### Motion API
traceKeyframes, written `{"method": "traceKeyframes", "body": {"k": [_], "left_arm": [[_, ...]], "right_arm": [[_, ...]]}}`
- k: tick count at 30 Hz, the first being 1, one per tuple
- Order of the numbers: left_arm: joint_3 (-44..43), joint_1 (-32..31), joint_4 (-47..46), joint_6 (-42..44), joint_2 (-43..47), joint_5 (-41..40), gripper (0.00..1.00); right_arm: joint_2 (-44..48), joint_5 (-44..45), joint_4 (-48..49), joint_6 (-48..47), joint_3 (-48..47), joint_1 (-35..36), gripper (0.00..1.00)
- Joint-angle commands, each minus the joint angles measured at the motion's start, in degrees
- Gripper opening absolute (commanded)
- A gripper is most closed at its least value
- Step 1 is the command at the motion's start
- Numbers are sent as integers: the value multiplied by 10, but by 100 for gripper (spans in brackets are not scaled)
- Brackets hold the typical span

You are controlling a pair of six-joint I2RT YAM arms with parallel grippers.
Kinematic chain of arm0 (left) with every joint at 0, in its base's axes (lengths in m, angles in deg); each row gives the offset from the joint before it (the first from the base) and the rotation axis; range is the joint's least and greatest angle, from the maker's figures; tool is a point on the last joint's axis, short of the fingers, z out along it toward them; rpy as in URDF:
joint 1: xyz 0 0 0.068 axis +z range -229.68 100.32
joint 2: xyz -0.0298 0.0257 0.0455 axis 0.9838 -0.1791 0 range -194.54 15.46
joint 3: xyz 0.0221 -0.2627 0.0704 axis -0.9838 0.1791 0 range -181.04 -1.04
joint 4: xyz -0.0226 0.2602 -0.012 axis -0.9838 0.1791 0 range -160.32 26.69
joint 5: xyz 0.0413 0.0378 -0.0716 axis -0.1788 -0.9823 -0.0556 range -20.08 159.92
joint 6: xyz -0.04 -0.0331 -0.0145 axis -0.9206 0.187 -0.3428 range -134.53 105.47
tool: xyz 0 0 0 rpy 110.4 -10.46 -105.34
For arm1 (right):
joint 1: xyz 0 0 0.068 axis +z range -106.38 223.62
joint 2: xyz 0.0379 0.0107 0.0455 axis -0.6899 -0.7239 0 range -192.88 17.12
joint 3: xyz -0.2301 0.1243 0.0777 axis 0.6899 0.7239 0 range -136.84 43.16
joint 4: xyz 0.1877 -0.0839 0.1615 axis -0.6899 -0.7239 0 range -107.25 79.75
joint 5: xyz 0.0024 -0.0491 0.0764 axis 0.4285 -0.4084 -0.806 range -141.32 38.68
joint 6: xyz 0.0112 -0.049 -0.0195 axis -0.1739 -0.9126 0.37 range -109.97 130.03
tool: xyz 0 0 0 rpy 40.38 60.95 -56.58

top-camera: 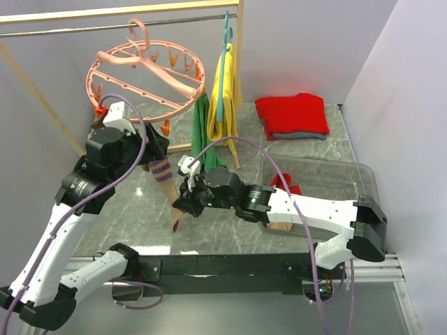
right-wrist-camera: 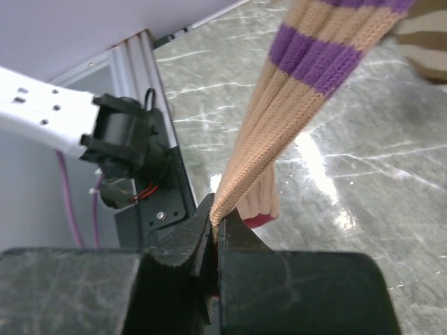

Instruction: Remove the socks clipped to the hanger

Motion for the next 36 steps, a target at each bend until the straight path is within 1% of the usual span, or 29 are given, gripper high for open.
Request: {"method": "traceKeyframes", "body": {"k": [1,5,10,12,13,16,27,29,30,33,35,36], "left_arm": [[14,0,-75,-63,10,8,81],[18,3,-102,-69,9,12,80],[19,17,-127,-83,-9,51,78],[22,21,-132,-97,-9,55,74],[28,24,-142,-101,-8,56,70],[39,27,-159,-111,0,52,65],[48,36,-185,-110,-1,58,58],[45,39,-183,-102,1,51,53],[44,41,-180,-101,1,49,45],[45,45,-181,-97,6,38,33],[50,47,-182,-97,11,37,29],[52,48,-184,-97,9,39,26]], "right_arm": [[43,-54,-16,-13,24,-5,0],[64,-97,-9,-8,40,-19,0],[79,-120,15,-1,59,-30,0],[81,-124,22,6,66,-34,0],[84,-126,28,8,67,-36,0],[86,-131,30,12,67,-38,0],[95,-128,26,24,66,-38,0],[99,-123,15,26,63,-38,0],[102,-122,11,27,63,-38,0],[111,-122,7,30,65,-38,0],[113,-120,8,35,69,-38,0],[114,-121,9,36,73,-38,0]]}}
